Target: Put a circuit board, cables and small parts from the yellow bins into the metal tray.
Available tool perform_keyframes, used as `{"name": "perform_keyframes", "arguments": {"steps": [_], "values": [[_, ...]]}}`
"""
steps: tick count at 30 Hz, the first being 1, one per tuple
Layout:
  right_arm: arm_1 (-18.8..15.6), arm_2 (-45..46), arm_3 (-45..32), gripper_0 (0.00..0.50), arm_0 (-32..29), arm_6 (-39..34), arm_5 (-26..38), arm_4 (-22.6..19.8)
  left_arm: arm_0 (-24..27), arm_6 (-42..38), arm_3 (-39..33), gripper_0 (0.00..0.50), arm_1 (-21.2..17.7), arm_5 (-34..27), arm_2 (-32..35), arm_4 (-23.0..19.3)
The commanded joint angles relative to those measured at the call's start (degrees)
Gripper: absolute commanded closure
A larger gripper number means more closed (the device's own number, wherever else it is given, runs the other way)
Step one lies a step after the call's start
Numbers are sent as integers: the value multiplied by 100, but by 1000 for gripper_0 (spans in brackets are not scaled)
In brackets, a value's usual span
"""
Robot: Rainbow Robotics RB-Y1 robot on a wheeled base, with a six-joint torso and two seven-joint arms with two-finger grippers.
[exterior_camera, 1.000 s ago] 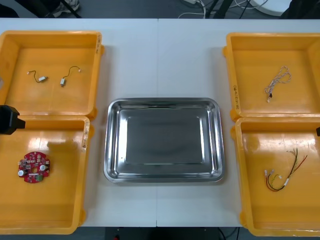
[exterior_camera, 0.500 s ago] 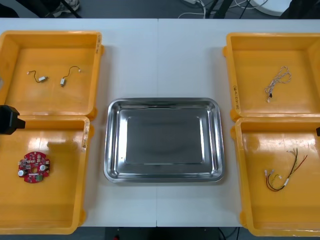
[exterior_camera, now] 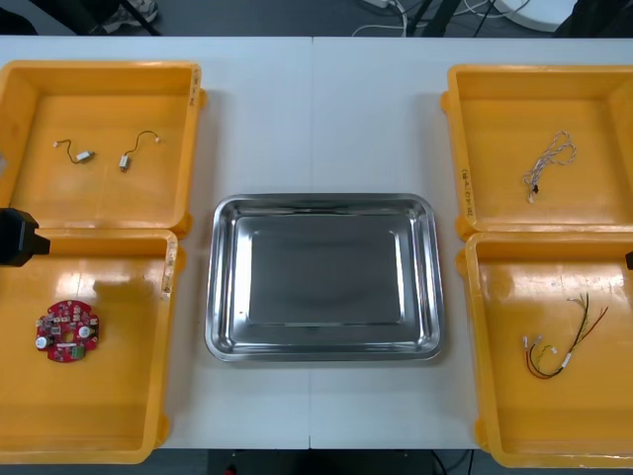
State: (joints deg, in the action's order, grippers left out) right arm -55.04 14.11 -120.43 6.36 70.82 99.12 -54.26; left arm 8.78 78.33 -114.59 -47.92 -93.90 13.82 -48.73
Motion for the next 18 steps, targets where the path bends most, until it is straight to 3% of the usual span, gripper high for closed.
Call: {"name": "perform_keyframes", "arguments": {"steps": [1, 18], "values": [[-77, 215, -148, 0, -47, 46, -25, 30, -130, 630, -169, 0, -279, 39, 174, -41], [-77, 215, -148, 0, -47, 46, -25, 30, -130, 630, -169, 0, -279, 39, 174, -41]]}}
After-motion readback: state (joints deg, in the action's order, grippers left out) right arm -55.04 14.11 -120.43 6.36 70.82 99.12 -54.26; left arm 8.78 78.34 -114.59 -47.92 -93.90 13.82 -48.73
